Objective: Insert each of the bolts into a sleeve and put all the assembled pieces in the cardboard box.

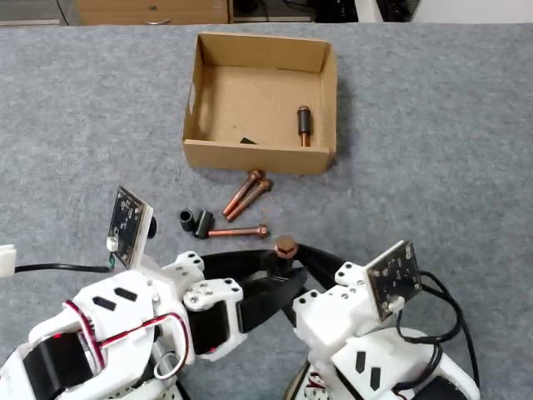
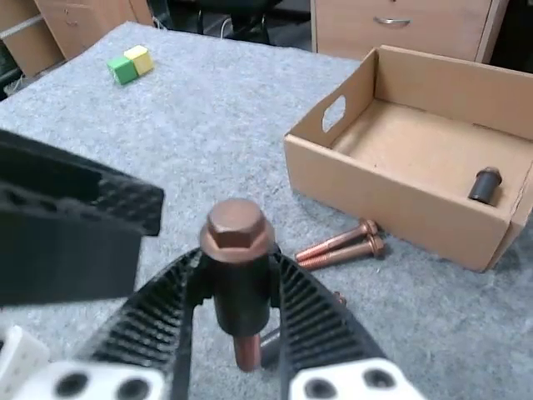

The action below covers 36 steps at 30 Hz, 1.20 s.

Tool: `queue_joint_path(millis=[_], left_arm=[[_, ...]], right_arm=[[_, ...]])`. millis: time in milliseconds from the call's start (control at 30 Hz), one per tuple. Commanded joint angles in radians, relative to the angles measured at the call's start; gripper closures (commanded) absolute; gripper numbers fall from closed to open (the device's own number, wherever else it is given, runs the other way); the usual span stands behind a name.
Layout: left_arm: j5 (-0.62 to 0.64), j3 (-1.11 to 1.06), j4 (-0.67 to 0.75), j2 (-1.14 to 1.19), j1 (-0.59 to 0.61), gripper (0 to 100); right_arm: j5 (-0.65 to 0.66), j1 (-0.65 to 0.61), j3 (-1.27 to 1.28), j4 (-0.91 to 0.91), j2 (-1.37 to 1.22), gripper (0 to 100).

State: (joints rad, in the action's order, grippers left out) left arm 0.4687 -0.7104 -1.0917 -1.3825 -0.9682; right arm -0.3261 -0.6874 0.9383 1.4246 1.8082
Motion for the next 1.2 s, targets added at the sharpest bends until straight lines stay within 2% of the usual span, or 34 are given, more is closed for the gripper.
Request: queue_joint_path(millis=[0,100,200,300,367,433,500,567,667,833,967,1167], left_arm=[[0.002,0.075,-0.002,0.002,-0.003,84],[0.002,0.132,-0.015,0.002,0.072,84],[0.002,0.183,-0.064,0.002,0.170,85],[0.002,0.226,-0.173,0.002,0.244,85],[0.000,0.244,-0.256,0.002,0.276,90],[0.000,0.255,-0.322,0.002,0.301,99],[0.000,0.256,-0.373,0.002,0.339,96],[0.000,0.256,-0.416,0.002,0.385,99],[-0.064,0.247,-0.480,0.002,0.468,98],[-0.198,0.247,-0.545,0.004,0.620,98],[-0.213,0.247,-0.560,0.002,0.701,98],[-0.207,0.247,-0.560,0.002,0.718,98]], right_arm=[[0.008,-0.001,-0.061,-0.018,0.007,99.7],[0.011,0.065,-0.067,-0.049,0.007,99.7],[0.015,0.234,-0.068,-0.144,0.005,99.7],[0.034,0.374,-0.067,-0.290,-0.012,99.7],[0.031,0.427,-0.076,-0.387,-0.073,99.7],[0.026,0.452,-0.113,-0.477,-0.177,99.7],[0.026,0.455,-0.186,-0.566,-0.317,99.7],[0.026,0.455,-0.282,-0.637,-0.481,99.7],[0.031,0.456,-0.460,-0.717,-0.746,99.7],[0.032,0.456,-0.812,-0.729,-1.179,99.7],[0.034,0.458,-1.082,-0.709,-1.511,99.7],[0.032,0.467,-1.518,-0.479,-1.939,99.7]])
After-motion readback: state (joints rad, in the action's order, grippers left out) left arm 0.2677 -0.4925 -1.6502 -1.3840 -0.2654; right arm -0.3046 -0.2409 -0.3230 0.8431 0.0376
